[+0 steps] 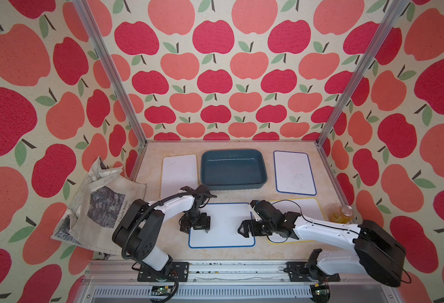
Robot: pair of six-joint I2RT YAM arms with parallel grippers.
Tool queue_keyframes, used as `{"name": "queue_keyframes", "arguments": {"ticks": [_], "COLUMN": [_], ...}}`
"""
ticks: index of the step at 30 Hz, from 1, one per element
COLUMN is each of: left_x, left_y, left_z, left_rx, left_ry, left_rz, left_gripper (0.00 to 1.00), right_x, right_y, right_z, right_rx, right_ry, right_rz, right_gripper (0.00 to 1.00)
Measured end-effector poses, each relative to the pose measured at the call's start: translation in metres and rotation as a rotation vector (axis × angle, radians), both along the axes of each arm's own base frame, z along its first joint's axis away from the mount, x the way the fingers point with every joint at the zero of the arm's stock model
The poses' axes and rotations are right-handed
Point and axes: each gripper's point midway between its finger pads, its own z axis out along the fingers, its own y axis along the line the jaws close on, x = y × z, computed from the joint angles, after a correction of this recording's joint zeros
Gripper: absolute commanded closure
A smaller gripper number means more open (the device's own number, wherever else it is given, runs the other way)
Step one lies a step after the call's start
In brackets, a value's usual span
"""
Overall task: Put the whiteboard into the storage box
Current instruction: Pick up the whiteboard at the center of the board.
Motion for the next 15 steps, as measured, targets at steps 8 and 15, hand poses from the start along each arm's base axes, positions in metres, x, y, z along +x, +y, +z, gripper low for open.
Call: {"name": "queue_keyframes", "arguments": {"ticks": [8, 15], "left_x": [0.0043, 0.0018], "left_y": [-0.0008, -0.0044], "left_z": [0.0040, 0.0069], "left_rx": [-0.109, -0.150], "left_ry": [0.016, 0.039], "left_rz": [0.097, 0.050], "left_gripper": [0.17, 0.18], "right_x": [-0.0012, 0.0013], "right_y": [0.0018, 0.0013], "right_z": [-0.0010, -0.0023], "right_rx": [-0.002, -0.015], "right_ry": [-0.016, -0.034], "right_rz": [-0.016, -0.036], "right_gripper": [0.01, 0.01]}}
